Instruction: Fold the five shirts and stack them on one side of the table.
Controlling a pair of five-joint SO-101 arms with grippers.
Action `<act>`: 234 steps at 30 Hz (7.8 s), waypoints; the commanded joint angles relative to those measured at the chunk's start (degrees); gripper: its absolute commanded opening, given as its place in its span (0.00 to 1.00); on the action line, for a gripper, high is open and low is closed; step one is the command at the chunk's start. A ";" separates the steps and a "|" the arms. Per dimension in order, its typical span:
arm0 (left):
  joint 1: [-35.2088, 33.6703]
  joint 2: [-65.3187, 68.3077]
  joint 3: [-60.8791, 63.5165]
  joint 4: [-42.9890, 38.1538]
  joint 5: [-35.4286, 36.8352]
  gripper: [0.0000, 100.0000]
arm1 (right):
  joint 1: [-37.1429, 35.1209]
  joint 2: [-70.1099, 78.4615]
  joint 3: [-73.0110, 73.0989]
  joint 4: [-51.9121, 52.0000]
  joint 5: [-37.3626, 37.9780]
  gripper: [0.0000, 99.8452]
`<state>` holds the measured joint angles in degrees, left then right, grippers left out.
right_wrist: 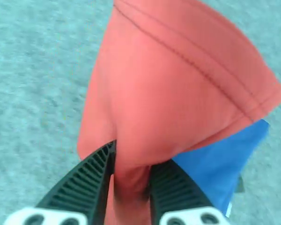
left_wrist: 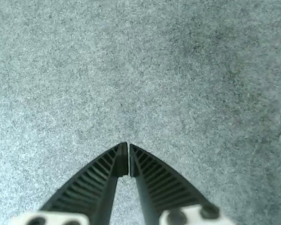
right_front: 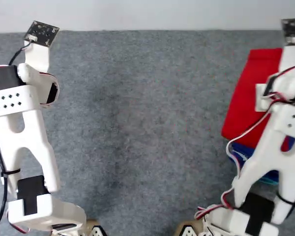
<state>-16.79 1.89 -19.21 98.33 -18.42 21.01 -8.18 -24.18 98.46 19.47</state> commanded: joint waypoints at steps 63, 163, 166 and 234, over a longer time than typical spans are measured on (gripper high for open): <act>-0.26 -0.88 -2.33 0.35 -0.79 0.01 | 9.10 2.51 19.78 -3.21 13.54 0.01; 17.93 -61.54 78.64 -41.14 36.66 0.01 | -12.09 -66.59 86.15 -28.00 -19.43 0.01; 17.93 -65.58 85.05 -47.56 36.66 0.01 | -14.20 -73.36 93.36 -30.90 -19.43 0.01; 11.78 -99.78 115.91 -35.25 16.70 0.01 | -23.87 -95.69 120.62 -23.52 -19.16 0.01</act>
<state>-4.75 -97.36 97.27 62.99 -2.33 -2.55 -103.21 95.38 74.73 0.66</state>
